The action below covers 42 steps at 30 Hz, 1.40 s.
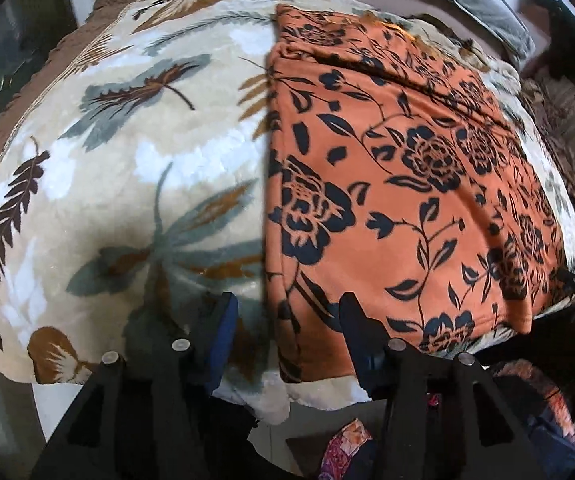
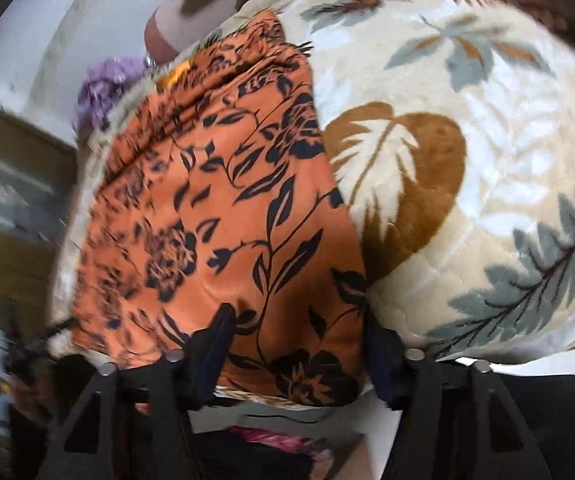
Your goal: Fold small clothes
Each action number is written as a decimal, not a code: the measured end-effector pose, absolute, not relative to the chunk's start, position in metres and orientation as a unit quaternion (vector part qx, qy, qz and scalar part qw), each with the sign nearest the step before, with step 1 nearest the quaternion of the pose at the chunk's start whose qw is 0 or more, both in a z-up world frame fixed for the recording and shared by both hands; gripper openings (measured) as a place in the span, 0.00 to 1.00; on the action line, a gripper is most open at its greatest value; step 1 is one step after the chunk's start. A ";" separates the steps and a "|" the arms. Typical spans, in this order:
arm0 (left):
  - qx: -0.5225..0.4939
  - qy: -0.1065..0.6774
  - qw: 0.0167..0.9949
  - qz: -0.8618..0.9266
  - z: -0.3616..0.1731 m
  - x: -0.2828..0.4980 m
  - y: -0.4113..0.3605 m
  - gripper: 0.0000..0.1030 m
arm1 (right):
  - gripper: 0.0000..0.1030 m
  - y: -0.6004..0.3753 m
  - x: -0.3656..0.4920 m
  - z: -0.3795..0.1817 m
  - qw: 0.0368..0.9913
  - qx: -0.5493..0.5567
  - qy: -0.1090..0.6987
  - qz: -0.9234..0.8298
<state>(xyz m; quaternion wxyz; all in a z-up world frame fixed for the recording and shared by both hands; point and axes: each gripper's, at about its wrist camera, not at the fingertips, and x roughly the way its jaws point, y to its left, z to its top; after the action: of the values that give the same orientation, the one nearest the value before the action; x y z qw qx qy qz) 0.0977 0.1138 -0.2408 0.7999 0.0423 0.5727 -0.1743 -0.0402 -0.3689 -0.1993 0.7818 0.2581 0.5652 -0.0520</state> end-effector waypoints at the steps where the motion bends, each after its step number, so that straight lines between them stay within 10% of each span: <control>1: 0.043 0.574 0.799 -0.176 -0.242 0.097 0.113 0.52 | 0.39 -0.366 -0.039 -0.199 0.781 0.245 0.572 -0.057; 6: 0.030 0.589 0.785 -0.191 -0.252 0.095 0.113 0.20 | 0.35 -0.365 -0.036 -0.198 0.776 0.226 0.586 -0.056; 13: 0.042 0.592 0.774 -0.219 -0.254 0.094 0.105 0.21 | 0.47 -0.356 -0.030 -0.198 0.771 0.223 0.595 -0.046; 17: 0.022 0.594 0.771 -0.229 -0.251 0.101 0.112 0.09 | 0.12 -0.347 -0.026 -0.189 0.778 0.187 0.599 -0.034; 27: -0.005 0.521 0.804 -0.285 -0.166 0.148 0.119 0.07 | 0.08 -0.366 0.017 -0.098 0.832 0.255 0.489 0.055; 42: -0.067 0.519 0.831 -0.190 -0.161 0.422 0.061 0.08 | 0.08 -0.500 0.268 -0.130 0.834 0.382 0.392 -0.062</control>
<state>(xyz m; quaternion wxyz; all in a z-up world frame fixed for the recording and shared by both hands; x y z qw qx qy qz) 0.4223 0.0609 -0.1612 0.8308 -0.0675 0.5189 -0.1896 0.2679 -0.4996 -0.1303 0.8344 0.3820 0.3924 -0.0624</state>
